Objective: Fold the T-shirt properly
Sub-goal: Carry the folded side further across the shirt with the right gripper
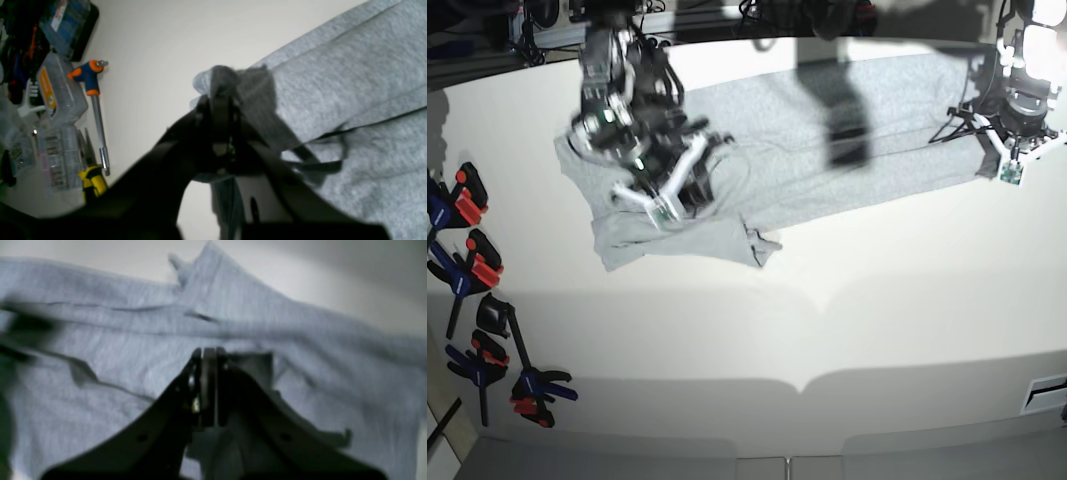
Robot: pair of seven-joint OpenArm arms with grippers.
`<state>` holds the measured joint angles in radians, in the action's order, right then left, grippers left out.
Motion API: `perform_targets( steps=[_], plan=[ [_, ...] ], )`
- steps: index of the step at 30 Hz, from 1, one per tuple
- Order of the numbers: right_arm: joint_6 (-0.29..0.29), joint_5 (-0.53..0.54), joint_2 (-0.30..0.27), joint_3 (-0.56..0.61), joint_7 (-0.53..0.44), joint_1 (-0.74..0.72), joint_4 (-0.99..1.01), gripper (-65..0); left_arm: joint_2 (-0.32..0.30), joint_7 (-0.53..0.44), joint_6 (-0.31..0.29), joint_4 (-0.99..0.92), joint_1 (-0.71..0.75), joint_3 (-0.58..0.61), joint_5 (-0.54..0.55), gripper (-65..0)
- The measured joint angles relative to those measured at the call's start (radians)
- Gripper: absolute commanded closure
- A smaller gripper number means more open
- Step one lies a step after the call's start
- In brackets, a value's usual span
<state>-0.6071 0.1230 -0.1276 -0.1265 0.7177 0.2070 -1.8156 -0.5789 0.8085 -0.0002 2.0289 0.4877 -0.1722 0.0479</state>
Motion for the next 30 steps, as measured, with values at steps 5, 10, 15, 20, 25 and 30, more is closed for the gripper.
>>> perform_targets(
  steps=[5, 10, 15, 20, 25, 30],
  plan=[
    [0.004, 0.041, -0.002, -0.133, -0.006, 0.097, -0.079, 0.0, 0.000, 0.000, 0.000, 0.000, 0.000, 0.000, 0.000, 0.0],
    [0.001, 0.119, -0.002, -0.167, -0.019, 0.077, -0.083, 0.0, 0.000, 0.000, 0.000, 0.000, -0.001, 0.000, -0.001, 0.0],
    [0.000, 0.063, -0.030, -0.049, 0.054, -0.011, -0.084, -15.6, -0.002, -0.001, 0.000, 0.000, -0.001, 0.000, -0.001, 0.0],
    [0.005, -0.040, -0.165, 0.174, 0.051, -0.062, -0.084, -16.2, -0.001, -0.001, 0.000, 0.000, -0.001, 0.000, -0.001, 0.0],
    [0.166, -0.190, -0.214, 0.396, 0.052, -0.102, -0.084, -16.2, -0.001, -0.001, 0.000, 0.000, -0.001, 0.000, -0.001, 0.0],
    [0.297, -0.339, -0.219, 0.547, 0.050, -0.150, -0.084, -16.2, 0.000, -0.001, 0.000, 0.000, 0.000, 0.000, 0.000, 0.0]
  ],
)
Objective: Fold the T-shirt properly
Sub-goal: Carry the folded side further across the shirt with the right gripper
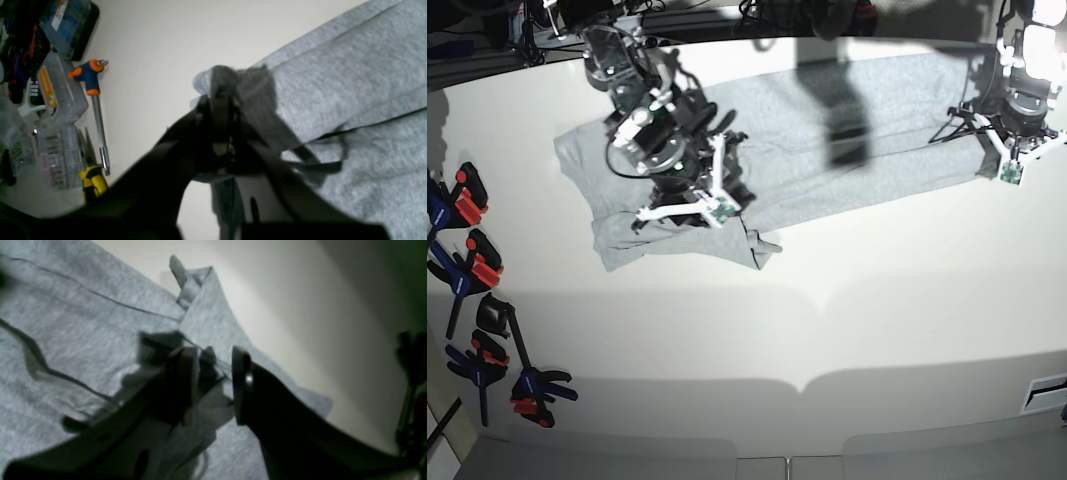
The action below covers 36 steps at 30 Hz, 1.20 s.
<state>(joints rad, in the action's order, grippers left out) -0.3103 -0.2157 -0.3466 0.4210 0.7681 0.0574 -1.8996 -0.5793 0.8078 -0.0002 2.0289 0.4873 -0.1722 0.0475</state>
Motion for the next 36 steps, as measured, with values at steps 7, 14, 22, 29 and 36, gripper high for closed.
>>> perform_targets(
  steps=[7, 14, 22, 29, 36],
  plan=[
    [0.023, -0.058, 0.000, 0.095, 0.042, -0.040, 0.008, -16.2, 0.000, 0.000, 0.000, 0.000, 0.000, 0.000, 0.000, 0.0],
    [0.024, -0.064, 0.006, 0.096, 0.043, -0.109, 0.129, -16.2, 0.000, -0.003, 0.000, 0.000, 0.000, 0.000, -0.001, 0.0],
    [0.015, 0.008, 0.076, 0.097, 0.035, -0.198, 0.271, -16.2, 0.000, -0.008, 0.000, 0.000, 0.000, 0.000, 0.000, 0.0],
    [-0.004, 0.020, 0.105, 0.097, 0.043, -0.216, 0.316, -16.2, 0.000, -0.008, 0.000, 0.000, 0.000, 0.000, 0.000, 0.0],
    [-0.007, 0.115, 0.103, 0.097, 0.068, -0.220, 0.316, -16.2, 0.000, -0.008, 0.000, 0.000, 0.000, 0.000, 0.000, 0.0]
  ],
)
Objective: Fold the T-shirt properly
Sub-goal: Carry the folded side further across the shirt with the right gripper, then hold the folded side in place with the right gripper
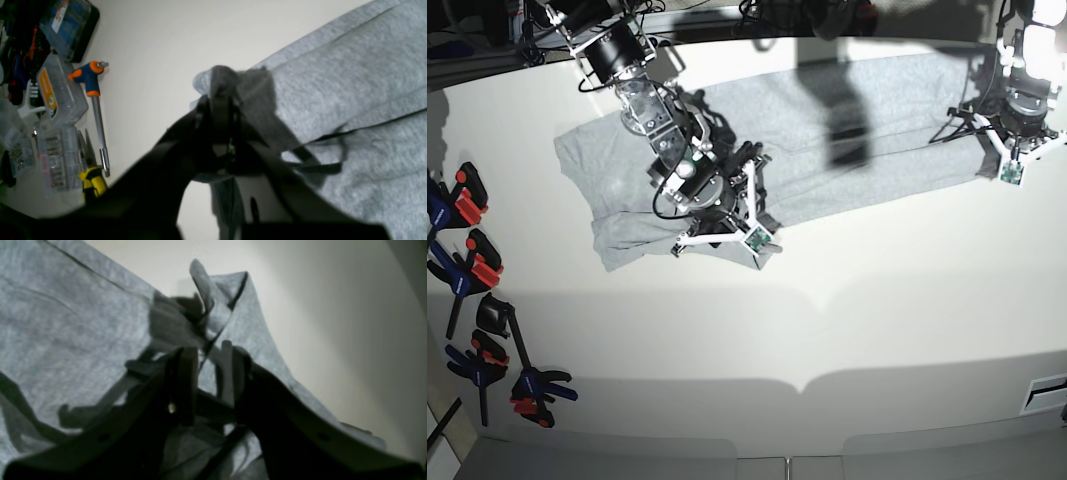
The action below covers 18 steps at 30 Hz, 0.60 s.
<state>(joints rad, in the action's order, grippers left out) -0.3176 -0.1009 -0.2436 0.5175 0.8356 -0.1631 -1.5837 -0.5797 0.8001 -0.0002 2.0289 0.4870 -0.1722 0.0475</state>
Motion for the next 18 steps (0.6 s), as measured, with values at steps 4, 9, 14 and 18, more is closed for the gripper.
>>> perform_targets(
  steps=[4, 9, 14, 18],
  plan=[
    [0.000, 0.013, 0.000, 0.000, 0.000, 0.000, 0.000, -16.2, 0.000, 0.000, 0.000, 0.000, 0.000, 0.000, 0.000, 0.0],
    [-0.034, 0.057, 0.000, 0.000, 0.013, 0.000, 0.000, -16.3, 0.000, 0.000, 0.000, 0.000, 0.000, 0.000, 0.000, 0.0],
    [-0.042, 0.015, 0.000, 0.000, 0.012, 0.000, 0.000, -16.2, 0.000, 0.000, 0.000, 0.000, 0.000, 0.000, 0.000, 0.0],
    [-0.042, 0.003, 0.000, 0.000, 0.012, 0.000, 0.000, -16.2, 0.000, -0.008, 0.000, 0.000, 0.000, 0.000, 0.000, 0.0]
  ],
)
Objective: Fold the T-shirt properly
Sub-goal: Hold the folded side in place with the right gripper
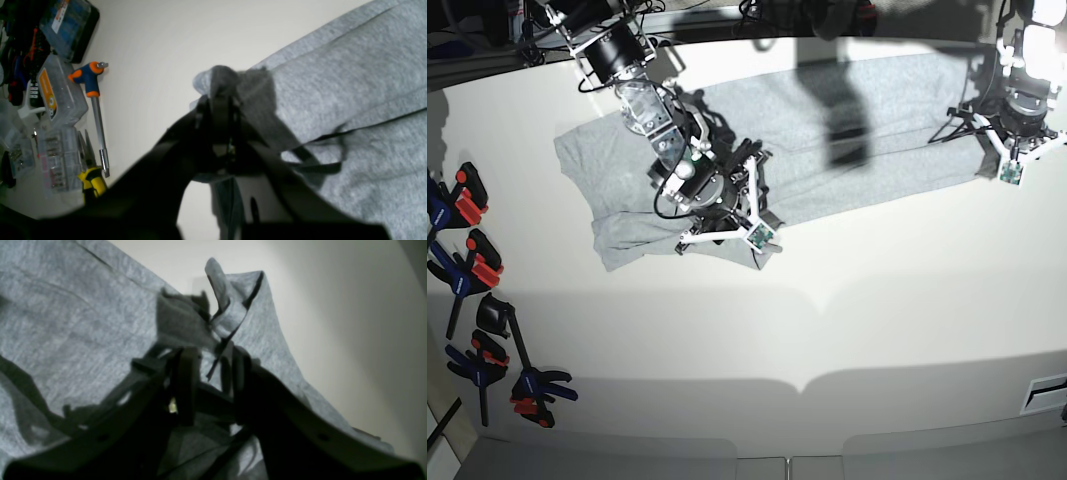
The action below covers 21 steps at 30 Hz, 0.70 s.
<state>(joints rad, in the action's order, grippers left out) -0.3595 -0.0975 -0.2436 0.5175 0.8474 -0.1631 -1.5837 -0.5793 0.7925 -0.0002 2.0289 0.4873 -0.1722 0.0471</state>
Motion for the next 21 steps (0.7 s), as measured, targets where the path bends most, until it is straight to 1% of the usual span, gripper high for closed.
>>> perform_targets(
  steps=[5, 12, 13, 16, 21],
  plan=[
    [0.000, -0.030, 0.000, 0.000, 0.000, 0.000, 0.000, -16.1, 0.000, 0.000, 0.000, 0.000, 0.000, 0.000, 0.000, 0.0],
    [0.000, -0.039, 0.000, 0.000, 0.000, 0.000, 0.000, -16.0, 0.000, 0.000, 0.000, 0.000, 0.000, 0.000, 0.000, 0.0],
    [0.000, -0.052, 0.000, 0.000, 0.000, 0.000, 0.000, -15.2, 0.000, 0.000, 0.000, 0.000, 0.000, 0.000, 0.000, 0.0],
    [0.000, -0.056, 0.000, 0.000, 0.000, 0.000, 0.000, -9.6, 0.000, 0.000, 0.000, 0.000, 0.000, 0.000, 0.000, 0.0],
    [0.000, -0.056, 0.000, 0.000, 0.000, 0.000, 0.000, -8.8, 0.000, 0.000, 0.000, 0.000, 0.000, 0.000, 0.000, 0.0]
  ],
)
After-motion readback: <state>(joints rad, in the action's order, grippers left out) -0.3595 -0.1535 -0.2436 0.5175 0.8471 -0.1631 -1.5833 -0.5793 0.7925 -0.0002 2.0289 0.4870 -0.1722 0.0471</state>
